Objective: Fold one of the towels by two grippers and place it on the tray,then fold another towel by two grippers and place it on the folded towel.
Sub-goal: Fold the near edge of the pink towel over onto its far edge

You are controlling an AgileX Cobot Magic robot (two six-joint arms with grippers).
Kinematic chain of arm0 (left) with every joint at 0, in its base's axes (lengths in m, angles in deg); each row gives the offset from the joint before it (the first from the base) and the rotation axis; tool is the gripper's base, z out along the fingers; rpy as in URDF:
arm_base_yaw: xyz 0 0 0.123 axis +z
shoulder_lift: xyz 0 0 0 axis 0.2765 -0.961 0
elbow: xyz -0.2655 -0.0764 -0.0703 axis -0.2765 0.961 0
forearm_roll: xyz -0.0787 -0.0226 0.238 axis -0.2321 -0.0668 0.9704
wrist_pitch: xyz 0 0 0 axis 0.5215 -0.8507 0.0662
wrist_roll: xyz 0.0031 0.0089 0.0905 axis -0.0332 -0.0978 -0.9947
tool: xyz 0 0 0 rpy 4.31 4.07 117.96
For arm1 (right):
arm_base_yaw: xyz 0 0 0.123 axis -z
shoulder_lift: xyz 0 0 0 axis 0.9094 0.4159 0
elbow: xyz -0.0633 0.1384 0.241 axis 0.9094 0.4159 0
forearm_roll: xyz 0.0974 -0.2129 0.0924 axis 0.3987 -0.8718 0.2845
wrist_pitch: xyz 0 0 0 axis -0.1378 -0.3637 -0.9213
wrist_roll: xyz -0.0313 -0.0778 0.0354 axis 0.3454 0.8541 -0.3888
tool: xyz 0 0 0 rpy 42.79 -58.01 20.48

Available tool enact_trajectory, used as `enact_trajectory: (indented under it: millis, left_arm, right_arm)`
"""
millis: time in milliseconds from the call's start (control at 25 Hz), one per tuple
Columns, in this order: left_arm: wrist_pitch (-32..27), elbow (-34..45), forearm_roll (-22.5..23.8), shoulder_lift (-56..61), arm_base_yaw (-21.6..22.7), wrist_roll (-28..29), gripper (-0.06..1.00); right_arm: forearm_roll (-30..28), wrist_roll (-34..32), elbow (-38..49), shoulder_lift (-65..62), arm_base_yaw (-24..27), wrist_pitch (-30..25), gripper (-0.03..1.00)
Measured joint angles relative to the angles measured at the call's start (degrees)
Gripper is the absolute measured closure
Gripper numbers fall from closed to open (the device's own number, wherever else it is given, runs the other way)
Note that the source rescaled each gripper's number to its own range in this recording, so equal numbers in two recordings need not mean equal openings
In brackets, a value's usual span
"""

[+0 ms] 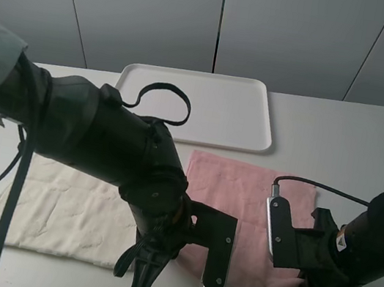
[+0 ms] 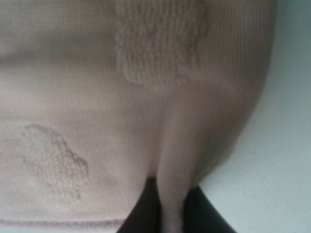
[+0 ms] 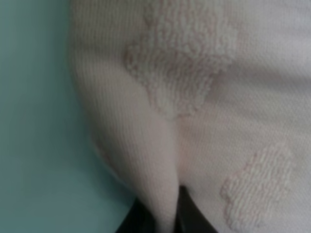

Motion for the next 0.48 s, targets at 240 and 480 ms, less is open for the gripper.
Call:
enact_trajectory:
  millis: [240, 480]
  left_arm:
    - [0.00, 0.00, 0.00, 0.11, 0.00, 0.00, 0.93]
    - [-1.21, 0.46, -0.94, 1.84, 0.00, 1.93, 0.93]
  right_arm:
    - [4.56, -0.41, 0.00, 0.00, 0.00, 0.22, 0.95]
    - [7.92, -4.06, 0.00, 0.00, 0.00, 0.43, 0.95]
